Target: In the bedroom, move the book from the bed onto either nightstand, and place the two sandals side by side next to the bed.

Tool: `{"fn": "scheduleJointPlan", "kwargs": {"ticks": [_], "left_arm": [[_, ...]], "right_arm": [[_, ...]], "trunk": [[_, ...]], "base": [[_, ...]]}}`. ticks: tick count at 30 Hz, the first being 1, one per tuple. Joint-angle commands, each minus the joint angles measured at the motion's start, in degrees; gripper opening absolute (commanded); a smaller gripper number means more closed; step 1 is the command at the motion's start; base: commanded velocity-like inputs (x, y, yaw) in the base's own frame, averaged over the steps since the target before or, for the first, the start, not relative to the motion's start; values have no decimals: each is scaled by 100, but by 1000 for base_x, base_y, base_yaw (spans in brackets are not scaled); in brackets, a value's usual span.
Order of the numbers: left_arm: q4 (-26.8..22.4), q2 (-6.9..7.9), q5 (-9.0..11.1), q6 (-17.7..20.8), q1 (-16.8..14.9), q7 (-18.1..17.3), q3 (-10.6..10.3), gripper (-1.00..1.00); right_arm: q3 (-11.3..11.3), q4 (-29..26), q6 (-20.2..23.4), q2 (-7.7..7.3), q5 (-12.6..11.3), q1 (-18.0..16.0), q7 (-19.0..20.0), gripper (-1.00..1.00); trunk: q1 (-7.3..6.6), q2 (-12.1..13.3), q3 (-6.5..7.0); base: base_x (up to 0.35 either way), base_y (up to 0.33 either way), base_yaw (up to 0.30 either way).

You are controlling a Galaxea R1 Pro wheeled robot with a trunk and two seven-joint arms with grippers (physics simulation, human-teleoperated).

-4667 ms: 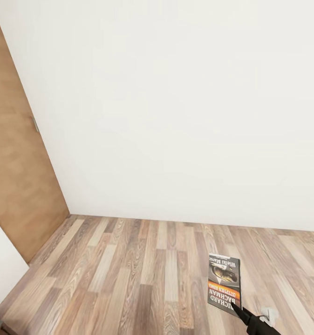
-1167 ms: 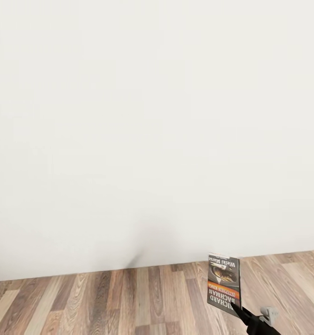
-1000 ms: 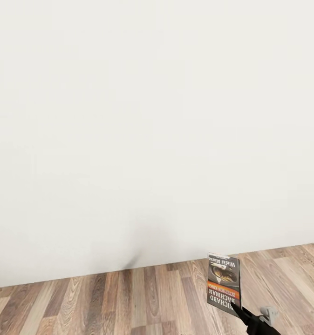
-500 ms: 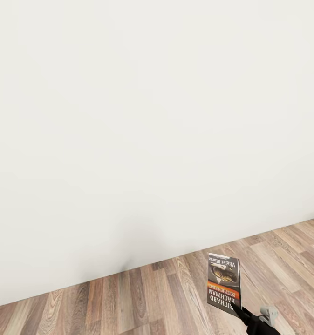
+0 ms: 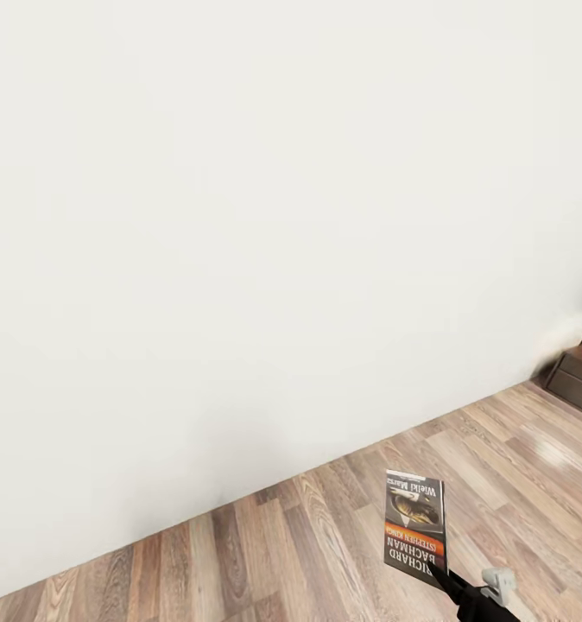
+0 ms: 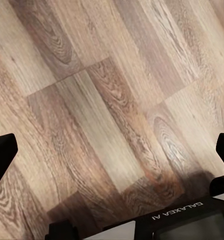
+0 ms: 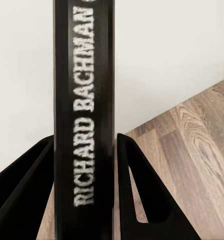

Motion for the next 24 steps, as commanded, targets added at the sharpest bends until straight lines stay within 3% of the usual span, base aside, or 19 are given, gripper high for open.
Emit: {"fn": "scheduleJointPlan", "kwargs": {"ticks": [1, 24], "left_arm": [[5, 0, 56, -12, -3, -26, -32, 100], [5, -49, 58, -12, -2, -26, -33, 100]], "right_arm": [[-65, 24, -33, -2, 24, -12, 22, -100], [-66, 24, -33, -2, 24, -13, 9, -100]], "trunk": [[0, -4, -6], [0, -4, -6]], "base": [[43, 0, -141], [302, 0, -11]]}}
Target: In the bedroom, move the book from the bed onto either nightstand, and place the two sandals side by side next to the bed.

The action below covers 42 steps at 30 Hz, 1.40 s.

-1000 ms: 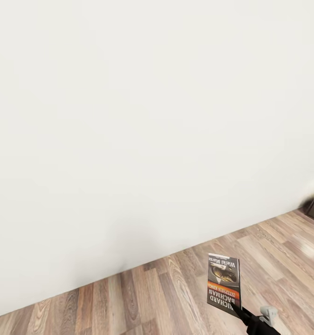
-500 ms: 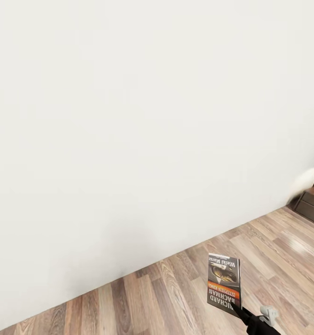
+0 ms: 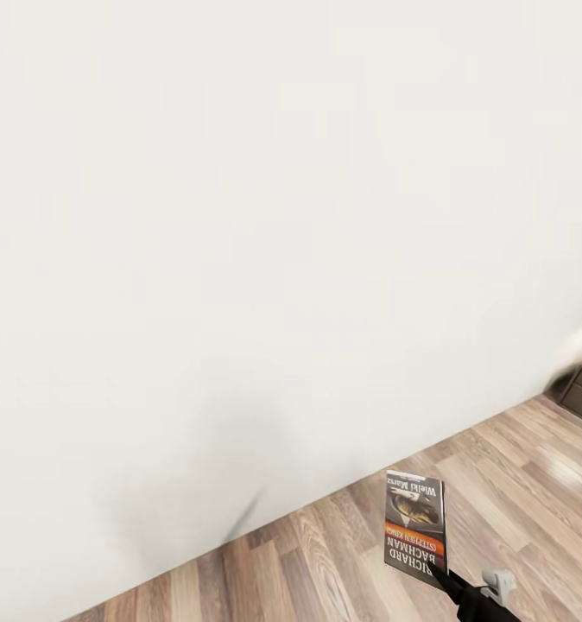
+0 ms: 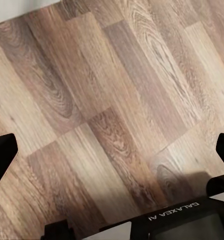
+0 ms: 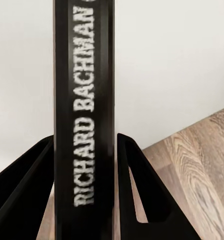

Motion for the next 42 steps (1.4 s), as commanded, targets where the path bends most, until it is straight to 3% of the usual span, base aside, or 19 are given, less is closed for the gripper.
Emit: {"fn": "scheduleJointPlan", "kwargs": {"ticks": [1, 9, 34, 42], "left_arm": [[7, 1, 58, -10, -4, -26, -32, 100], [7, 1, 61, -11, -4, -26, -31, 100], [7, 1, 60, -11, -4, -26, -32, 100], [7, 1, 63, -11, -4, -26, -32, 100]], "right_arm": [[-67, 23, -33, -3, 23, -11, 24, -100], [-66, 23, -33, -7, 23, -11, 26, -100], [-64, 23, -33, -6, 23, -9, 26, -100], [-62, 23, -33, -3, 23, -10, 28, -100]], "trunk": [[3, -3, -6], [3, -3, -6], [3, -3, -10], [3, -3, -15]], "base": [[329, 0, 0], [215, 0, -39], [4, 0, -271], [214, 0, -61]]}}
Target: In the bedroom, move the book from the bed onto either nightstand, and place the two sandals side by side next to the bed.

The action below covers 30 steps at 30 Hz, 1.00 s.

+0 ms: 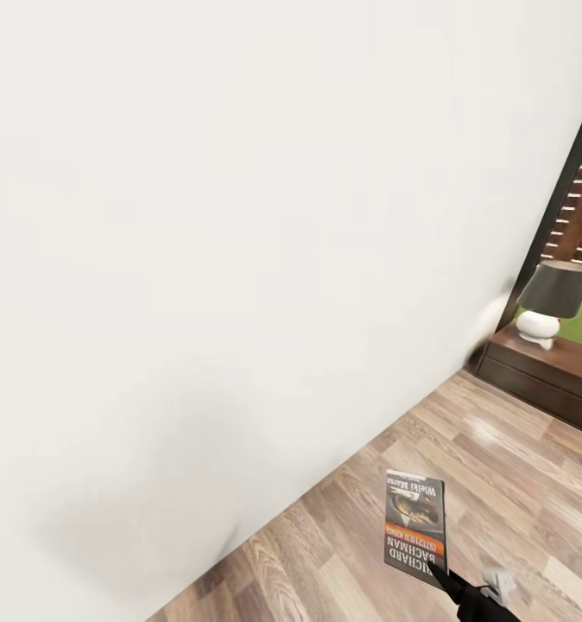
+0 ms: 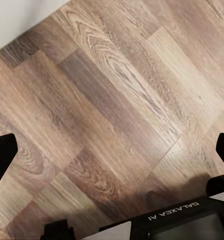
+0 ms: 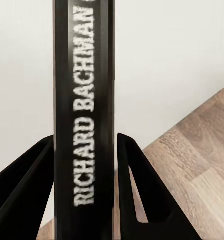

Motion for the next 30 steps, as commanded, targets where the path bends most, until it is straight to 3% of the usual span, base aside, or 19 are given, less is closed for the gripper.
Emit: {"fn": "scheduleJointPlan", "kwargs": {"ticks": [1, 8, 12, 16, 19, 23, 30], "left_arm": [[7, 1, 55, -11, -4, -26, -33, 100], [7, 1, 51, -6, -4, -26, -35, 100], [12, -94, 26, 2, -1, -36, -46, 100], [9, -268, -441, 12, 116, -31, -88, 100], [8, -319, -947, 15, 165, -21, -96, 100], [10, -330, -1075, 15, 177, -18, -96, 100], [7, -332, -1111, 15, 180, -17, -94, 100]], "right_arm": [[-53, 24, -30, -3, 23, -13, 23, -100], [-52, 24, -30, -3, 23, -12, 24, -100], [-53, 24, -30, -3, 23, -11, 23, -100], [-55, 24, -30, -3, 23, -13, 21, -100], [-57, 24, -30, -3, 23, -13, 21, -100], [-58, 24, -30, -3, 23, -12, 21, -100], [-52, 24, -30, -3, 23, -12, 22, -100]], "trunk": [[3, -3, -6], [3, -3, -6], [3, -3, -6], [3, -3, -6], [3, -3, -6], [3, -3, -6], [3, -3, -6]], "base": [[314, 0, -6], [319, 0, -1], [155, 0, 0], [27, 0, 0], [6, 0, 0], [1, 0, -25], [0, 0, -224]]}}
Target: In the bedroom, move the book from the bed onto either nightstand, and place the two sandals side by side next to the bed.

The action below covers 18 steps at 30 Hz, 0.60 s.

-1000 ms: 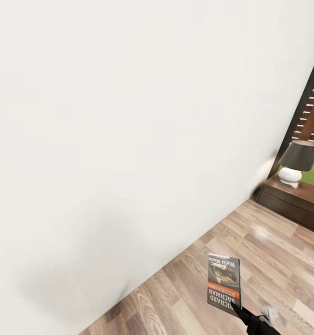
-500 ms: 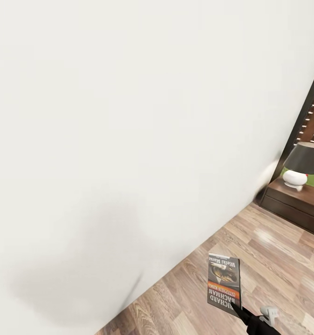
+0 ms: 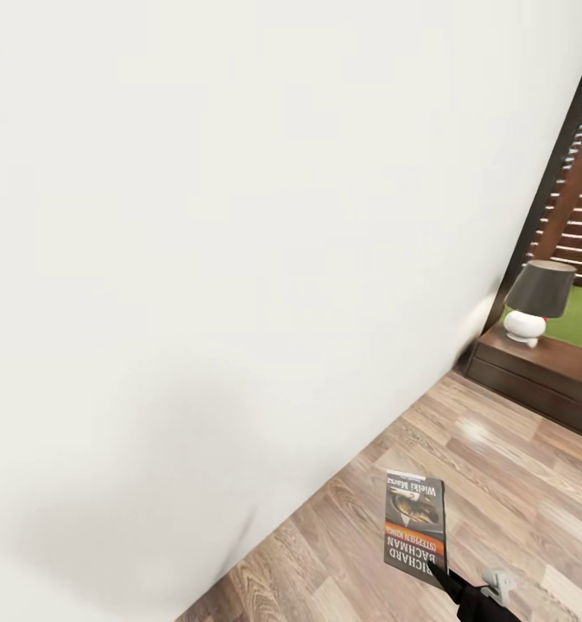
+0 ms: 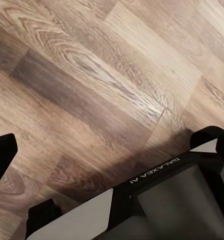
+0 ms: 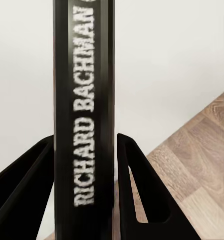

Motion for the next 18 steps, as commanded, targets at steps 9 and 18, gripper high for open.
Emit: {"fn": "scheduleJointPlan", "kwargs": {"ticks": [9, 18], "left_arm": [[0, 2, -52, -58, -2, 15, -30, 100], [0, 2, -52, -64, -2, 15, -30, 100]], "right_arm": [[-51, 25, -29, -2, 24, -15, 23, -100], [-50, 25, -29, -2, 24, -14, 22, -100]], "trunk": [[0, -4, -6], [0, -4, -6]], "base": [[0, 0, -273], [0, 0, -255]]}}
